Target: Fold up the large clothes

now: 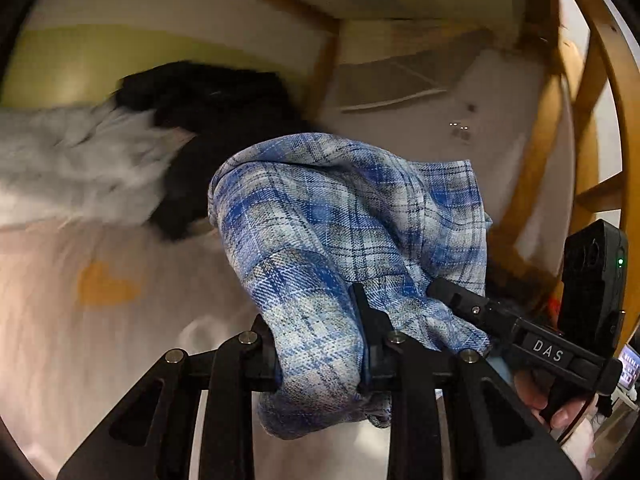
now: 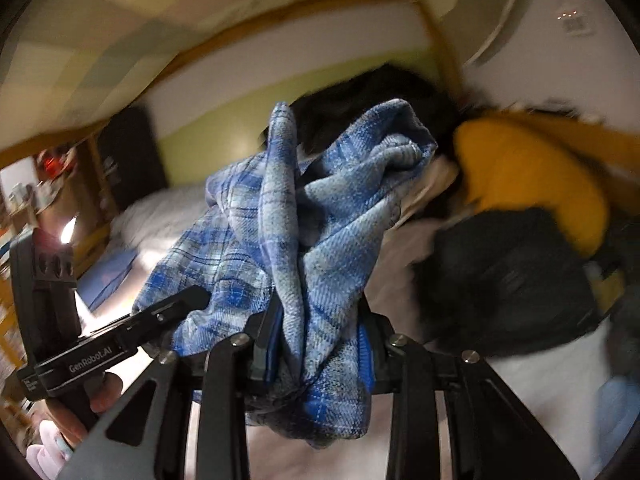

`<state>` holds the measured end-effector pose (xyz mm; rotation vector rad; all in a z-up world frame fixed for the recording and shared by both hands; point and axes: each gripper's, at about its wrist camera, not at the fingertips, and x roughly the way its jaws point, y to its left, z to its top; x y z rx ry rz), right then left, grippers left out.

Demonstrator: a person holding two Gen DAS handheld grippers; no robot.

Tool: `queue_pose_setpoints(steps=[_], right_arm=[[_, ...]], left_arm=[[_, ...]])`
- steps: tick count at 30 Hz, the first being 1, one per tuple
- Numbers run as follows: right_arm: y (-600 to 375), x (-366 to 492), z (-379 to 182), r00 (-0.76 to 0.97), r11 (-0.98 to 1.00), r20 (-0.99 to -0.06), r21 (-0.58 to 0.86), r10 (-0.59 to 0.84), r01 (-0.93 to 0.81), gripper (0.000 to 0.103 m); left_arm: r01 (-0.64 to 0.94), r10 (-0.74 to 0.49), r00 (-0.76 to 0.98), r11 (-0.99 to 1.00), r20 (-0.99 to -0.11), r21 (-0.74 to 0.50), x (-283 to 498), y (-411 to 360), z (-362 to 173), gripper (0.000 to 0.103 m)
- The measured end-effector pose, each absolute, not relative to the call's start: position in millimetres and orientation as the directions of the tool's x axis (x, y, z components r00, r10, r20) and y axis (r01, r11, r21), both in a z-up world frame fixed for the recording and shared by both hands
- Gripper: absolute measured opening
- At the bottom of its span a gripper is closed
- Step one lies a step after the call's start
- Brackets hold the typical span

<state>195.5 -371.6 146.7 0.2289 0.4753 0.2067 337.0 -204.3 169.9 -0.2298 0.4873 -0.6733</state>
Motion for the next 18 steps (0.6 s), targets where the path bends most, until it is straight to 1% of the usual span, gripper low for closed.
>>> queue_pose_setpoints(steps=[3, 6, 8, 10, 11, 12, 14, 15, 16, 18], right_arm=[[-416.4, 214.3, 165.0, 0.899, 0.979, -0.42, 0.202, 0.126, -0.043, 0.029], [-452.0, 231.2, 170.9, 0.903, 0.973, -0.429, 0.214, 0.013, 0.088, 0.029], [-477.2, 243.4, 165.3, 0.896, 0.962, -0.436, 0.203, -0.08, 0.185, 0.03], [-493.6, 264.2, 151.7, 0.88, 0.948, -0.453, 0.194, -0.143, 0.254, 0.03], [-500.6, 276.5, 142.6, 0.865, 0.943, -0.472, 0.177, -0.169, 0.281, 0.03], [-509.2, 295.4, 125.6, 0.838, 0.938, -0.512, 0.156, -0.19, 0.309, 0.031], [-523.4, 315.6, 94.7, 0.791, 0.933, -0.582, 0.143, -0.19, 0.329, 0.031], [-531.2, 330.5, 68.6, 0.758, 0.929, -0.63, 0.153, -0.171, 0.337, 0.033], [-533.2, 340.0, 51.0, 0.744, 0.926, -0.65, 0.169, -0.152, 0.337, 0.035], [-543.0, 346.3, 22.4, 0.756, 0.93, -0.65, 0.226, -0.078, 0.29, 0.036]], left_arm=[[0.584, -0.673, 0.662, 0.739, -0.331, -0.337, 368.9, -263.5, 182.8, 0.025], [0.614, -0.72, 0.616, 0.693, -0.32, -0.377, 407.4, -314.9, 177.3, 0.025], [0.616, -0.733, 0.595, 0.679, -0.33, -0.399, 430.4, -342.0, 166.5, 0.025], [0.583, -0.715, 0.592, 0.698, -0.371, -0.416, 448.4, -365.0, 144.4, 0.025], [0.559, -0.699, 0.588, 0.715, -0.407, -0.421, 459.2, -375.8, 131.9, 0.025], [0.525, -0.678, 0.577, 0.735, -0.455, -0.43, 472.3, -386.2, 115.3, 0.025], [0.455, -0.636, 0.553, 0.772, -0.539, -0.444, 494.4, -401.9, 81.3, 0.025], [0.432, -0.616, 0.555, 0.788, -0.559, -0.439, 500.2, -404.2, 68.1, 0.026], [0.424, -0.595, 0.572, 0.804, -0.565, -0.417, 501.6, -402.4, 57.6, 0.026], [0.444, -0.57, 0.588, 0.821, -0.574, -0.36, 501.5, -403.6, 45.7, 0.028]])
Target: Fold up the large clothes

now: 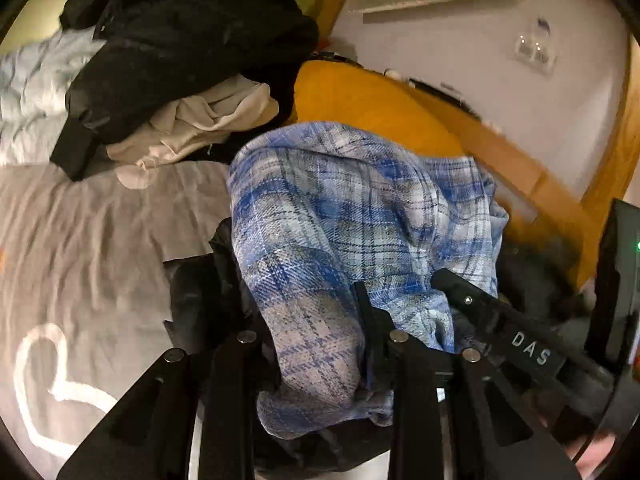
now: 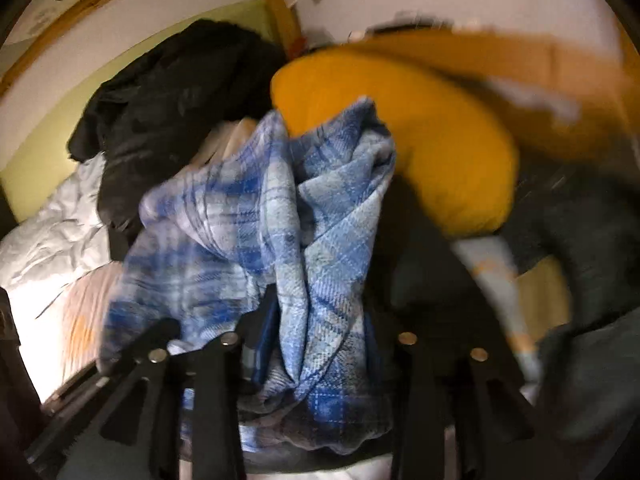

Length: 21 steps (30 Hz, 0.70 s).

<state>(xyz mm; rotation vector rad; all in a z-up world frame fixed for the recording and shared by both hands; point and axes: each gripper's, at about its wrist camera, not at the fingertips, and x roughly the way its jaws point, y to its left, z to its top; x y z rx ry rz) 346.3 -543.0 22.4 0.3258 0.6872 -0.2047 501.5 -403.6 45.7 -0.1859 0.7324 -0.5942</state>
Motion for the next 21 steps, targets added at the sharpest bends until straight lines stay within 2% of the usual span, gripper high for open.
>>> queue_pose_setpoints(steps=[3, 5, 6, 7, 9, 10, 11, 12, 13, 14, 15, 16, 18, 21], right_arm=[[-553.9, 347.6, 11.2, 0.751, 0.912, -0.657, 0.273, -0.056, 0.307, 0.037], [-546.9, 344.4, 14.2, 0.75, 0.922, -0.653, 0.218, -0.105, 0.32, 0.039], [-542.9, 339.9, 15.8, 0.753, 0.922, -0.642, 0.188, -0.146, 0.339, 0.046], [-539.1, 331.9, 17.3, 0.756, 0.917, -0.624, 0.153, -0.199, 0.368, 0.057], [-531.8, 315.6, 23.2, 0.763, 0.902, -0.583, 0.116, -0.277, 0.417, 0.064], [-526.0, 302.6, 25.9, 0.777, 0.896, -0.555, 0.12, -0.297, 0.428, 0.064], [-523.9, 296.0, 28.1, 0.781, 0.893, -0.545, 0.119, -0.306, 0.434, 0.064], [-513.0, 283.4, 30.0, 0.784, 0.894, -0.534, 0.107, -0.318, 0.436, 0.066], [-503.0, 274.4, 32.2, 0.8, 0.907, -0.515, 0.095, -0.309, 0.411, 0.073], [-488.8, 260.3, 33.5, 0.827, 0.924, -0.476, 0.071, -0.299, 0.375, 0.08], [-477.6, 249.7, 33.2, 0.844, 0.93, -0.441, 0.053, -0.305, 0.364, 0.094], [-468.0, 234.1, 31.7, 0.869, 0.935, -0.387, 0.043, -0.308, 0.351, 0.099], [-455.8, 211.3, 23.0, 0.909, 0.951, -0.308, 0.042, -0.28, 0.308, 0.103], [-447.6, 201.6, 9.4, 0.931, 0.96, -0.273, 0.071, -0.241, 0.269, 0.103]], left_arm=[[0.464, -0.564, 0.585, 0.822, -0.583, -0.33, 499.1, -409.1, 39.1, 0.03], [0.491, -0.56, 0.599, 0.822, -0.573, -0.29, 496.5, -413.7, 41.5, 0.038], [0.509, -0.559, 0.603, 0.819, -0.569, -0.265, 492.0, -418.0, 47.1, 0.041], [0.529, -0.568, 0.604, 0.811, -0.559, -0.251, 488.1, -413.1, 51.2, 0.043], [0.543, -0.57, 0.638, 0.81, -0.518, -0.223, 471.0, -398.6, 63.5, 0.048], [0.539, -0.555, 0.663, 0.82, -0.502, -0.195, 463.3, -392.4, 70.7, 0.059], [0.527, -0.526, 0.706, 0.838, -0.475, -0.143, 450.2, -384.0, 76.6, 0.066], [0.52, -0.503, 0.741, 0.849, -0.445, -0.095, 438.2, -376.4, 80.6, 0.079], [0.514, -0.484, 0.776, 0.857, -0.404, -0.04, 424.2, -366.1, 84.6, 0.089], [0.506, -0.473, 0.798, 0.862, -0.372, -0.011, 413.3, -355.7, 86.3, 0.092], [0.488, -0.458, 0.818, 0.873, -0.35, -0.001, 406.8, -344.8, 86.7, 0.095], [0.468, -0.443, 0.833, 0.884, -0.331, -0.004, 399.6, -332.2, 86.1, 0.096], [0.444, -0.428, 0.849, 0.896, -0.311, -0.021, 386.6, -308.7, 81.7, 0.099], [0.367, -0.348, 0.897, 0.93, -0.271, 0.021, 373.5, -285.0, 71.8, 0.101]])
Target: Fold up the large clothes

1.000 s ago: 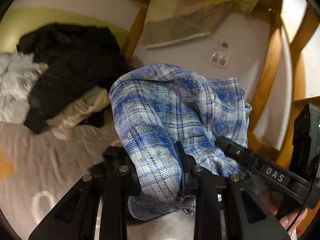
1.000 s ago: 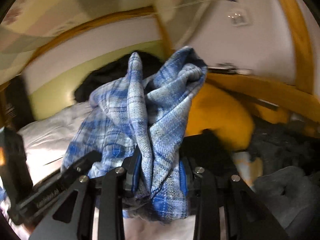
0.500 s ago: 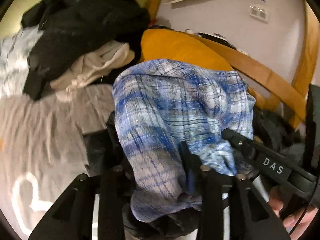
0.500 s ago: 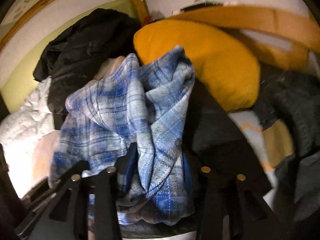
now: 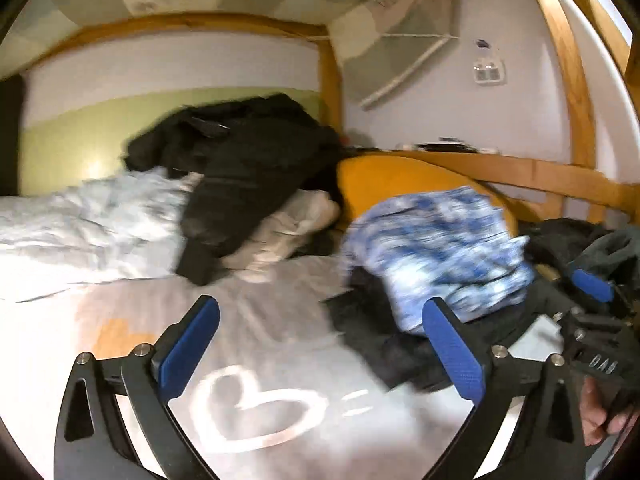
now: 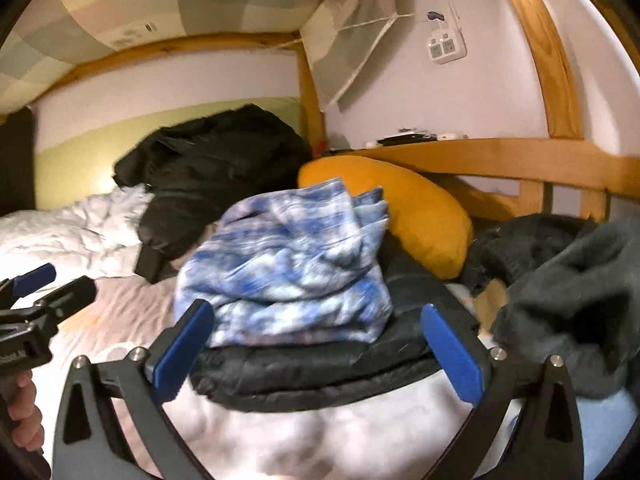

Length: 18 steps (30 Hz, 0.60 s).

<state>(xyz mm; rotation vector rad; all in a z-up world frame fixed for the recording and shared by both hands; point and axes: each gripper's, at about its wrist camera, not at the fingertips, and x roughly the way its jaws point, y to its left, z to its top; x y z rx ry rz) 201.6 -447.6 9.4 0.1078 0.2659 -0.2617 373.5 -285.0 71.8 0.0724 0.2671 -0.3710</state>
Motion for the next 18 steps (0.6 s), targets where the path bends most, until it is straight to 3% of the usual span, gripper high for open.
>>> queue_pose_setpoints(steps=[5, 8, 11, 18], right_arm=[[-436.5, 212.7, 1.0, 0.929, 0.969, -0.298, 0.04, -0.22, 0.242, 0.103], [-440.0, 212.6, -0.8, 0.932, 0.971, -0.293, 0.045, -0.213, 0.236, 0.103], [-443.6, 213.4, -1.9, 0.931, 0.968, -0.292, 0.051, -0.221, 0.246, 0.103], [-429.6, 213.8, -1.2, 0.933, 0.973, -0.279, -0.015, -0.227, 0.232, 0.103]], left_arm=[[0.261, -0.24, 0.943, 0.963, -0.231, 0.064, 368.0, -259.8, 37.6, 0.101], [0.239, -0.225, 0.936, 0.971, -0.272, 0.021, 376.7, -250.8, 23.8, 0.101], [0.246, -0.239, 0.94, 0.969, -0.243, 0.0, 371.2, -244.8, 24.5, 0.103], [0.268, -0.249, 0.942, 0.962, -0.227, 0.059, 362.1, -256.5, 26.6, 0.103]])
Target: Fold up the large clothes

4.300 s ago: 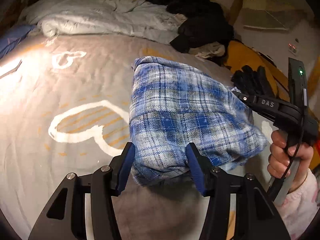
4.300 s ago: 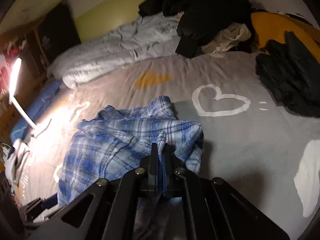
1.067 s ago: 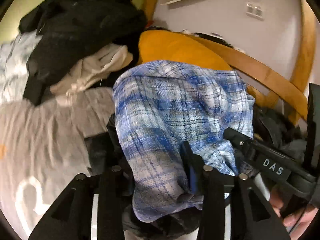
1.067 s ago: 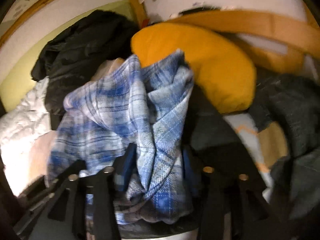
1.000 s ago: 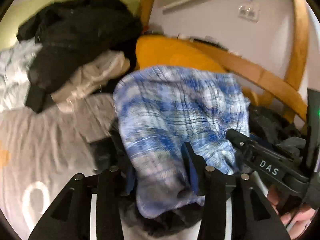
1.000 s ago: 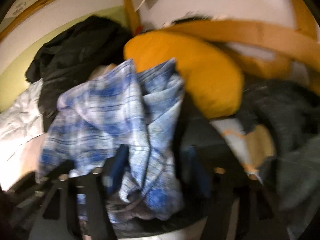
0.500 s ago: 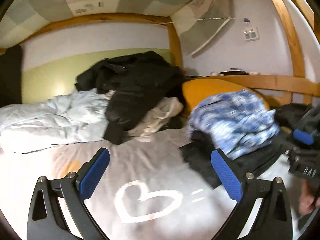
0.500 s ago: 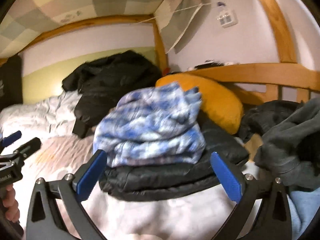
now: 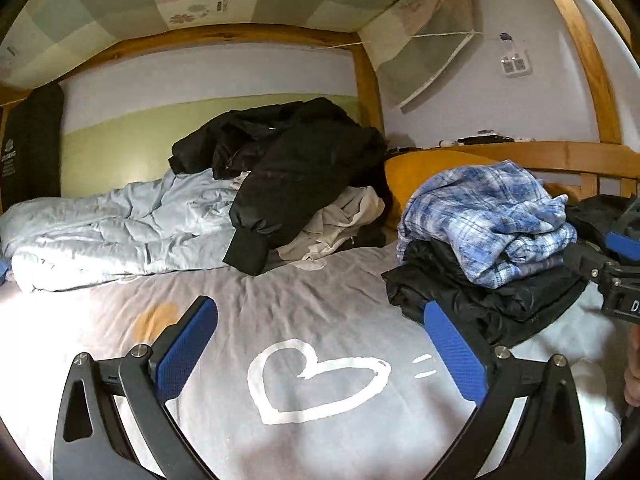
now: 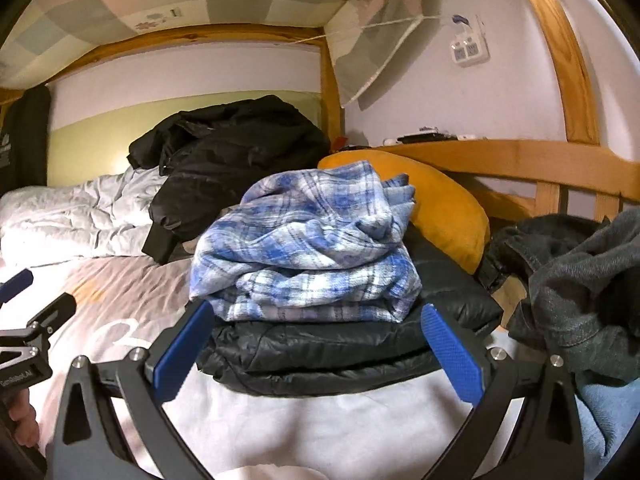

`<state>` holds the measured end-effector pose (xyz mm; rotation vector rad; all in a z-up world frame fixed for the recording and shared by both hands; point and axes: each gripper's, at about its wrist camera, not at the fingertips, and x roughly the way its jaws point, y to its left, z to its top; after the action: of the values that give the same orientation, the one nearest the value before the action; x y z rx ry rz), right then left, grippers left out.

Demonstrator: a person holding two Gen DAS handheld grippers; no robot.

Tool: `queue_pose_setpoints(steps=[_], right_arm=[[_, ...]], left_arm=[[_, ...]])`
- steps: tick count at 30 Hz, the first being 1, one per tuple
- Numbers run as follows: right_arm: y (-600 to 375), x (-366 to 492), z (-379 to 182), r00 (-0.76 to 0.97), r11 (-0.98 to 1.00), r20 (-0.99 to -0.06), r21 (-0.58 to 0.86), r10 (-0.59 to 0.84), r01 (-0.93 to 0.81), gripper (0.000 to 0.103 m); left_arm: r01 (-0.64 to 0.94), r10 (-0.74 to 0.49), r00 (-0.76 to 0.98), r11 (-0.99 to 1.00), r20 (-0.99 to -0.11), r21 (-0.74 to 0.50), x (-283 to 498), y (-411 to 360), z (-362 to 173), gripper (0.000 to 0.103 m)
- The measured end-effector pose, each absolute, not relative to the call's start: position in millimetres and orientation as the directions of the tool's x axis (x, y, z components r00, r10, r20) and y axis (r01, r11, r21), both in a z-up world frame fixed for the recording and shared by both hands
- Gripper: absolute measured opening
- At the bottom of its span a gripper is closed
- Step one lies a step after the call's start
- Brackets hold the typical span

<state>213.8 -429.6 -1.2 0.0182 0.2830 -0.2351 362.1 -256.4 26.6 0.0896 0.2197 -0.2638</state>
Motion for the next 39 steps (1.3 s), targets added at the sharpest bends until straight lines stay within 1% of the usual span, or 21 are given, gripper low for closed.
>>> queue_pose_setpoints(steps=[13, 20, 26, 39], right_arm=[[-416.8, 212.5, -1.7, 0.933, 0.969, -0.261, -0.083, -0.248, 0.234, 0.103], [-416.0, 212.8, -2.5, 0.932, 0.97, -0.266, -0.084, -0.244, 0.23, 0.103], [-413.7, 212.0, -2.7, 0.933, 0.969, -0.263, -0.092, -0.244, 0.228, 0.103], [-413.8, 211.5, -2.6, 0.933, 0.969, -0.263, -0.092, -0.244, 0.228, 0.103]], left_arm=[[0.256, -0.242, 0.943, 0.966, -0.227, 0.035, 362.4, -252.0, 26.8, 0.103], [0.257, -0.243, 0.943, 0.966, -0.228, 0.034, 363.2, -252.0, 26.6, 0.103], [0.257, -0.243, 0.936, 0.966, -0.254, 0.022, 367.2, -252.5, 22.9, 0.103], [0.258, -0.245, 0.937, 0.966, -0.25, 0.02, 367.3, -254.2, 21.9, 0.103]])
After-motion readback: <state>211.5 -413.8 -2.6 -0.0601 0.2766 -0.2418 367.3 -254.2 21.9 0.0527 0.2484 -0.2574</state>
